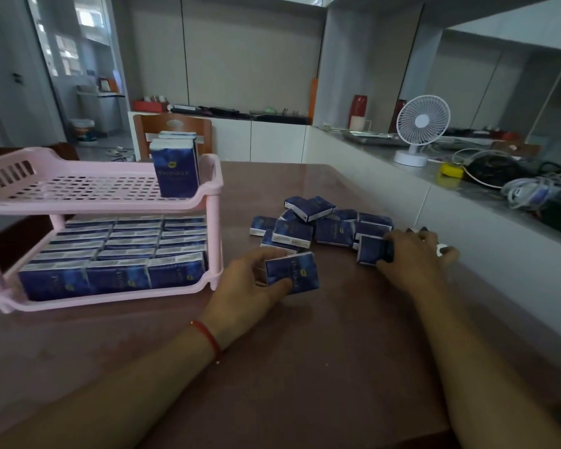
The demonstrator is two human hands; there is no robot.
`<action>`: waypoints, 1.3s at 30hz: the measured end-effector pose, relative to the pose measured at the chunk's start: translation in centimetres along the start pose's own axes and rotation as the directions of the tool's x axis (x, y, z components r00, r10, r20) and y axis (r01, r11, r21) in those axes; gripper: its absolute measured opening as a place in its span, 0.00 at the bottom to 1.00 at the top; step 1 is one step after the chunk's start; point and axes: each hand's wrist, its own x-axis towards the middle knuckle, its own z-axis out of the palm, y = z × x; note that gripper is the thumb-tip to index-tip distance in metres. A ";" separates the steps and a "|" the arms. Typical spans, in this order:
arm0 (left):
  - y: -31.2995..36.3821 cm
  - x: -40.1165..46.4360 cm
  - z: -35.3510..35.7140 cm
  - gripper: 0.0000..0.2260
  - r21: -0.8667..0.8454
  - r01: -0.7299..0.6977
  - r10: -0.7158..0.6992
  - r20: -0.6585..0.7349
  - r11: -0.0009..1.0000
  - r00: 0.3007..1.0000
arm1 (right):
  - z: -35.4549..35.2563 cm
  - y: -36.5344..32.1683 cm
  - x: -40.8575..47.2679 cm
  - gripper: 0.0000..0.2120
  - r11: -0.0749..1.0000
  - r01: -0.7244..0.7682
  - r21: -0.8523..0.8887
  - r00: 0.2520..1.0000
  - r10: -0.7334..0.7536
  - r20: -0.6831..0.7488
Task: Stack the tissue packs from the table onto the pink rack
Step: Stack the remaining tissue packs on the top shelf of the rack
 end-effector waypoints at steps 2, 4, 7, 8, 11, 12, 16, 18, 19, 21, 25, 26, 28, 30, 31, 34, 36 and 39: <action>0.0 -0.2 -0.1 0.17 0.039 -0.010 0.011 -0.011 0.999 1.000 | 0.1 -0.1 0.0 0.15 0.999 0.027 -0.042 0.998 -0.029 -0.053; 0.2 -0.4 -0.1 0.16 0.072 -0.020 0.022 -0.021 0.997 1.000 | 0.0 -0.4 0.1 0.17 0.998 0.013 -0.058 0.998 -0.016 -0.053; 0.6 -0.8 -0.2 0.16 0.133 -0.032 0.037 -0.030 0.991 0.999 | -0.4 -0.3 0.2 0.16 0.975 0.119 0.187 0.992 -0.122 0.006; 0.7 -0.9 -0.3 0.17 0.165 -0.038 0.043 -0.030 0.986 0.999 | -0.6 -0.3 0.0 0.16 0.918 0.172 0.357 0.981 -0.192 0.020; 0.7 -1.2 -0.5 0.18 0.250 -0.071 0.077 -0.015 0.966 0.997 | -2.1 -1.1 -1.1 0.16 0.618 0.217 0.756 0.921 -0.387 0.052; 0.6 -1.2 -0.5 0.19 0.256 -0.078 0.083 -0.010 0.964 0.996 | -2.7 -1.6 -1.6 0.17 0.518 0.197 0.832 0.888 -0.454 0.072; 0.5 -1.0 -0.7 0.23 0.231 -0.074 0.069 0.031 0.970 0.997 | -3.2 -3.2 -2.9 0.21 0.451 0.190 0.872 0.695 -0.689 0.205; 0.4 -1.0 -0.9 0.26 0.172 -0.055 0.040 0.087 0.983 0.995 | -2.5 -3.8 -3.0 0.26 0.553 0.220 0.803 0.668 -0.686 0.289; 0.4 -1.0 -1.0 0.28 0.141 -0.044 0.028 0.111 0.989 0.993 | -2.2 -4.1 -3.1 0.27 0.593 0.236 0.770 0.664 -0.677 0.318; 0.4 -1.1 -0.9 0.29 0.112 -0.029 0.012 0.156 0.993 0.988 | -1.5 -4.9 -3.4 0.28 0.609 0.255 0.751 0.661 -0.677 0.324; 0.6 -1.3 -0.8 0.26 0.111 -0.050 0.033 0.151 0.993 0.988 | -1.2 -6.6 -4.4 0.25 0.571 0.332 0.751 0.683 -0.694 0.226; 0.7 -1.4 -0.8 0.25 0.109 -0.050 0.035 0.140 0.993 0.990 | -1.2 -6.7 -4.5 0.25 0.565 0.352 0.746 0.688 -0.697 0.203; 0.8 -1.4 -0.9 0.24 0.092 -0.039 0.029 0.118 0.995 0.993 | -1.2 -6.7 -4.7 0.28 0.534 0.338 0.775 0.705 -0.689 0.167; 0.9 -1.3 -1.1 0.22 0.038 -0.011 0.007 0.099 0.999 0.995 | -1.4 -6.7 -4.7 0.29 0.462 0.267 0.846 0.746 -0.655 0.122; 1.0 -1.3 -1.2 0.22 0.014 -0.006 0.005 0.096 1.000 0.995 | -1.6 -6.7 -4.7 0.29 0.418 0.237 0.877 0.764 -0.637 0.097; 1.6 -1.5 -1.2 0.25 0.042 -0.052 0.047 0.100 0.998 0.994 | -2.1 -6.9 -4.9 0.27 0.368 0.239 0.899 0.769 -0.637 0.057; 2.2 -2.0 -1.2 0.26 0.098 -0.114 0.103 0.115 0.989 0.988 | -2.4 -7.2 -5.2 0.27 0.373 0.250 0.893 0.760 -0.647 0.057; 3.1 -2.6 -1.5 0.29 0.148 -0.175 0.161 0.105 0.973 0.981 | -2.6 -7.2 -5.3 0.26 0.330 0.243 0.912 0.750 -0.660 0.039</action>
